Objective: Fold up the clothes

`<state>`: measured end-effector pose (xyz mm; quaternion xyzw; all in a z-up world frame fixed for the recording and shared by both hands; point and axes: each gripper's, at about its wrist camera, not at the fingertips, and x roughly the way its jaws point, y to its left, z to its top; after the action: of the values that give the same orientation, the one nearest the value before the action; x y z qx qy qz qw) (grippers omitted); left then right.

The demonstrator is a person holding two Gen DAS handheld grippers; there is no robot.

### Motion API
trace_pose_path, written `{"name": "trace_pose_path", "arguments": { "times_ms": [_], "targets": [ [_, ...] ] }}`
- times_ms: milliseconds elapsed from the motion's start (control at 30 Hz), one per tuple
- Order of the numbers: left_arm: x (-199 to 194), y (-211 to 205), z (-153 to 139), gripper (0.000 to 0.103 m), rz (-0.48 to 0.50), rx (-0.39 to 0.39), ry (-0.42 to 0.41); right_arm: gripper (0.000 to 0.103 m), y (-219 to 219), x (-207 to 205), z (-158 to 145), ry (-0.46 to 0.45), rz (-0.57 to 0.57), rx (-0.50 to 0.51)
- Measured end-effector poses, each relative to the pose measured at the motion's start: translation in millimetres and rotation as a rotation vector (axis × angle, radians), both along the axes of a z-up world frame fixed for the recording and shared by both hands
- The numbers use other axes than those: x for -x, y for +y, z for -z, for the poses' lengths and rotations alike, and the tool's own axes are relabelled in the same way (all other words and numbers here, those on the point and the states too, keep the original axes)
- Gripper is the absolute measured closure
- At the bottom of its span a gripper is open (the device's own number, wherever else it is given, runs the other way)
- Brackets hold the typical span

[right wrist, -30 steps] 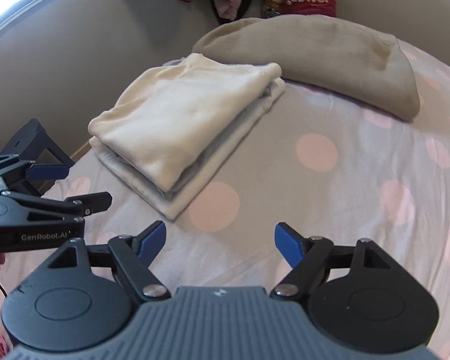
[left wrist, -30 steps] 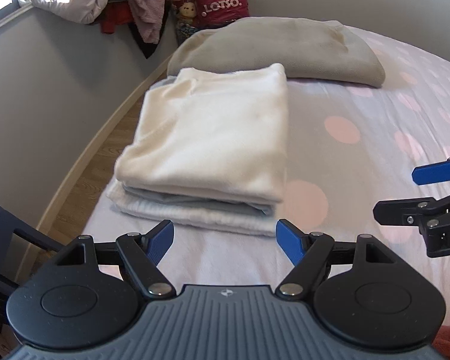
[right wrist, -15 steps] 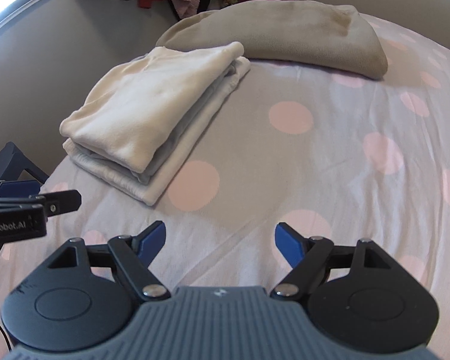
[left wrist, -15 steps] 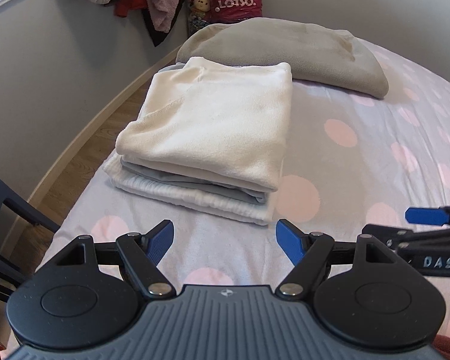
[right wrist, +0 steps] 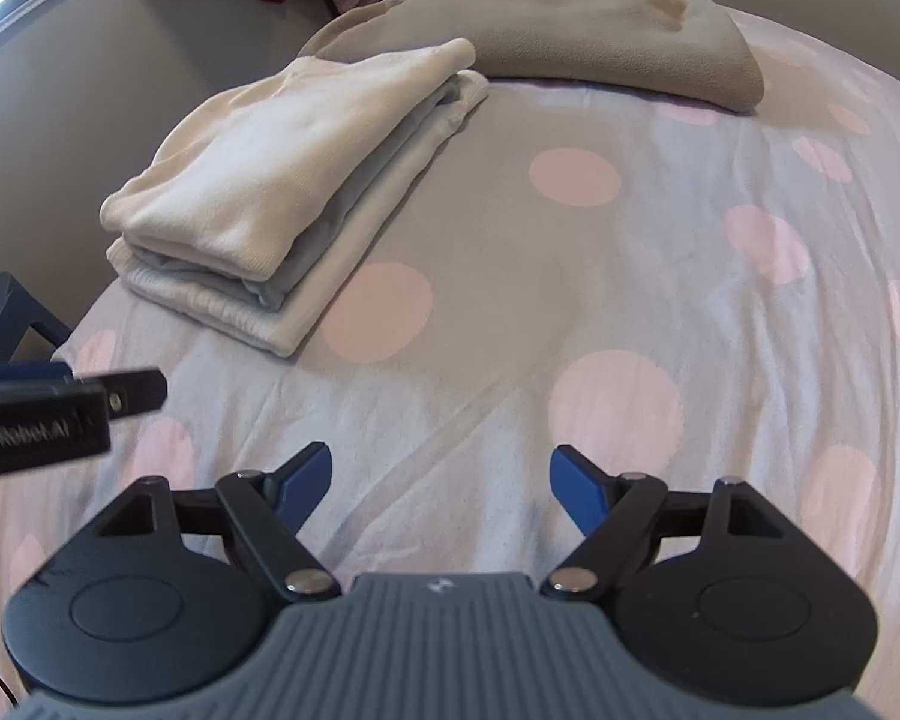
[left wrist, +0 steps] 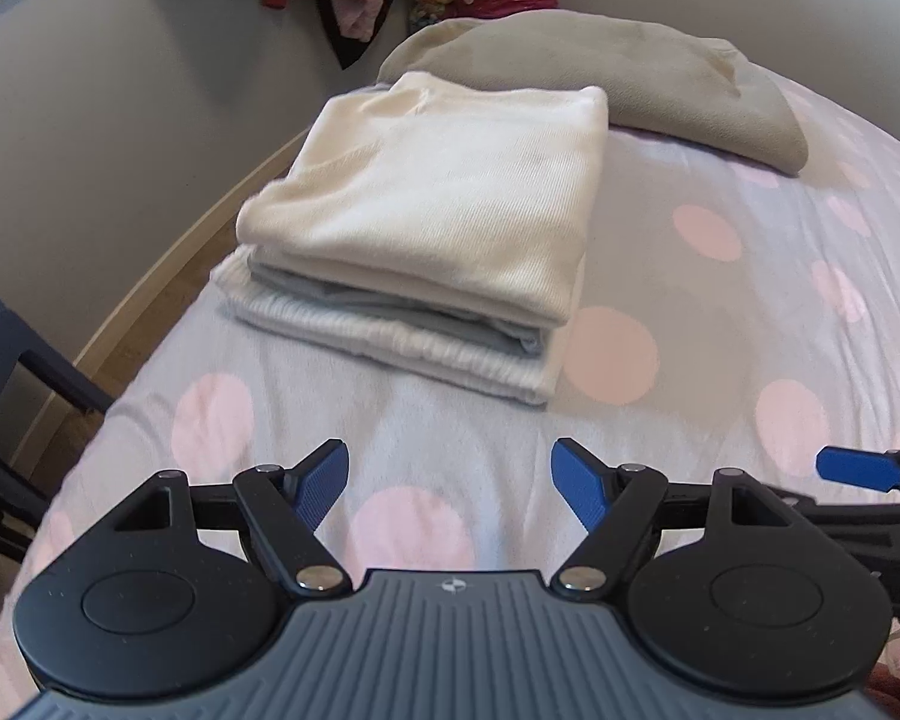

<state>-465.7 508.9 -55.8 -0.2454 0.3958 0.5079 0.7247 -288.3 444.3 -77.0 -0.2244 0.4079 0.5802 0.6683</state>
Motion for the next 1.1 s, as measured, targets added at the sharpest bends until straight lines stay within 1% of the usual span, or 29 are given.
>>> {"name": "trace_pose_path", "arguments": {
  "times_ms": [267, 400, 700, 1100],
  "targets": [
    [-3, -11, 15, 0.030, -0.054, 0.026, 0.008, 0.021, -2, 2, -1, -0.012, -0.007, -0.011],
    [-5, -12, 16, 0.030, -0.062, 0.030, -0.003, 0.021, -5, 4, -4, -0.027, -0.012, -0.030],
    [-6, -14, 11, 0.030, -0.067, 0.010, -0.008, 0.021, -11, 8, -12, -0.061, -0.016, -0.077],
    [-8, -15, 8, 0.030, -0.066, 0.004, -0.019, 0.021, -13, 8, -13, -0.062, -0.017, -0.093]
  ]
}}
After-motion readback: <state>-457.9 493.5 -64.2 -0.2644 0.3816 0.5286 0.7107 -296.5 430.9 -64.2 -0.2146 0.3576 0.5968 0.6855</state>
